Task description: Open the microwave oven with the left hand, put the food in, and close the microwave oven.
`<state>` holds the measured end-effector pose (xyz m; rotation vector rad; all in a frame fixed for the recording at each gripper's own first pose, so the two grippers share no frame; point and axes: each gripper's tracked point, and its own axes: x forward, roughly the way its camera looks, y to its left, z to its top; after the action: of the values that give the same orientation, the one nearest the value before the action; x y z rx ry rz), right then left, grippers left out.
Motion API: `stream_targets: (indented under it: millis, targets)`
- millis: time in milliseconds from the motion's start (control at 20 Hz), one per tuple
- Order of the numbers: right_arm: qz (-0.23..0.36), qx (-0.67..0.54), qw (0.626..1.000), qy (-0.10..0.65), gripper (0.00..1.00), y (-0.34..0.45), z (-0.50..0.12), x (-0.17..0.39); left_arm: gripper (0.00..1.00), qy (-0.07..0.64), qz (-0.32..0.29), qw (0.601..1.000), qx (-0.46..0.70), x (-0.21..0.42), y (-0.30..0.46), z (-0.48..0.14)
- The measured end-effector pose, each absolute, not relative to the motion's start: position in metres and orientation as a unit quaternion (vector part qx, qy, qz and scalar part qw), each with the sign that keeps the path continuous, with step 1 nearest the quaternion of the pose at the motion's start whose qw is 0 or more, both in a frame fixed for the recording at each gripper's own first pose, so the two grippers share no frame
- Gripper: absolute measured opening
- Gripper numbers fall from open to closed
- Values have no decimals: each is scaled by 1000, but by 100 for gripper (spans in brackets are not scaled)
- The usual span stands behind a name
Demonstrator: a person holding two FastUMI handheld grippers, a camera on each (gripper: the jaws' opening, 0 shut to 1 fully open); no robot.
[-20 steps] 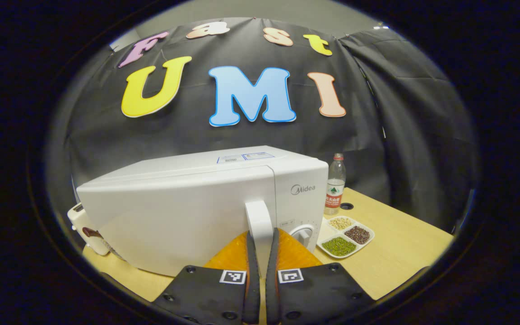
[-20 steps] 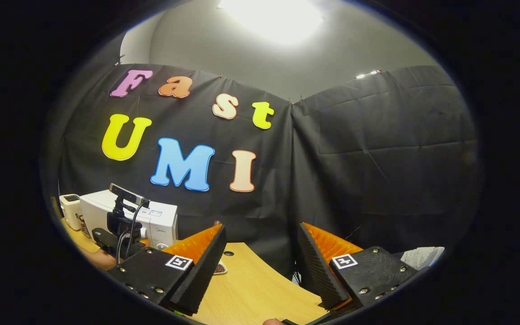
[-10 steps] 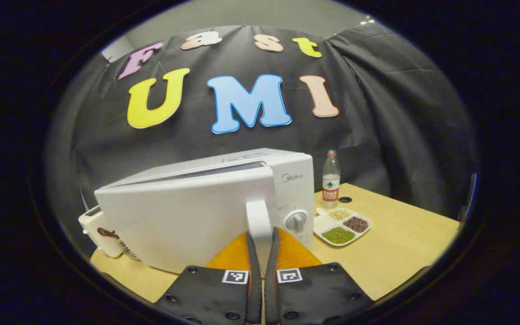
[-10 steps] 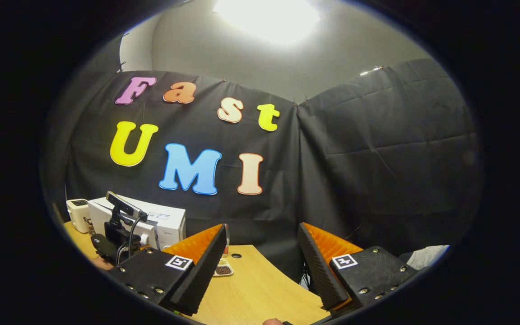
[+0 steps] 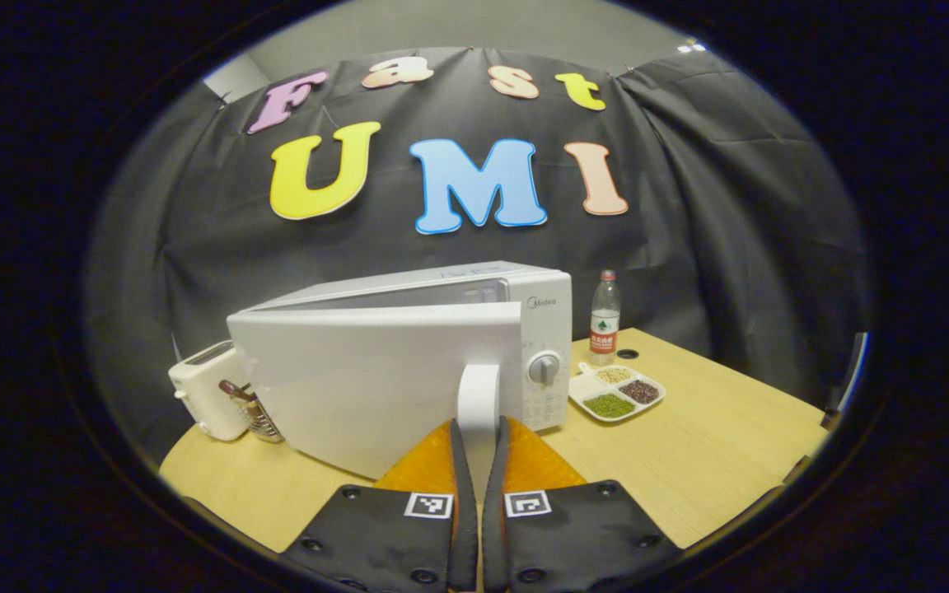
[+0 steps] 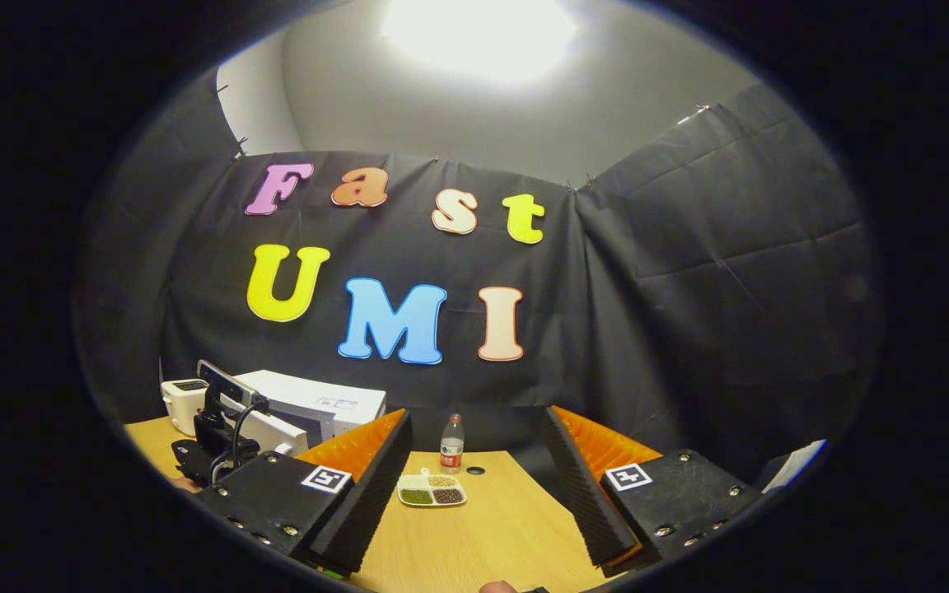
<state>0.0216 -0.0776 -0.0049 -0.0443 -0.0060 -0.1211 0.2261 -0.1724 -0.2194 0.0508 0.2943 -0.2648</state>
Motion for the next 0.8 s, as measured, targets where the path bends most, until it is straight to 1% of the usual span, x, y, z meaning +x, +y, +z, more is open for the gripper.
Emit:
stream_targets:
  millis: [300,350,400,450,500,550,600,650,700,750,800]
  targets:
    - [0,10,1000,1,96,-65,-12,11,9,157,-79,984,22,174,-131,-219]
    - [10,11,1000,2,96,-62,-13,10,12,160,-71,984,17,164,-123,-218]
    - [16,10,1000,1,96,-59,-12,10,8,162,-73,984,12,153,-119,-219]
    - [20,9,1000,-1,96,-56,-10,10,7,165,-72,983,23,146,-115,-222]
    - [27,13,1000,-3,96,-49,-8,10,7,167,-71,983,36,138,-107,-225]
    - [33,16,999,-5,96,-41,-7,10,10,168,-70,982,41,133,-97,-226]
    - [39,16,999,-9,96,-34,-4,10,7,170,-68,982,37,128,-88,-227]
    - [42,13,999,-11,96,-27,-3,10,10,172,-67,982,31,122,-79,-227]
    - [45,10,999,-14,96,-19,0,10,7,173,-67,982,27,117,-71,-226]
    - [46,9,999,-14,96,-11,0,11,7,175,-68,982,24,112,-63,-227]
    - [48,10,999,-14,96,-2,1,10,10,175,-69,982,24,108,-55,-228]
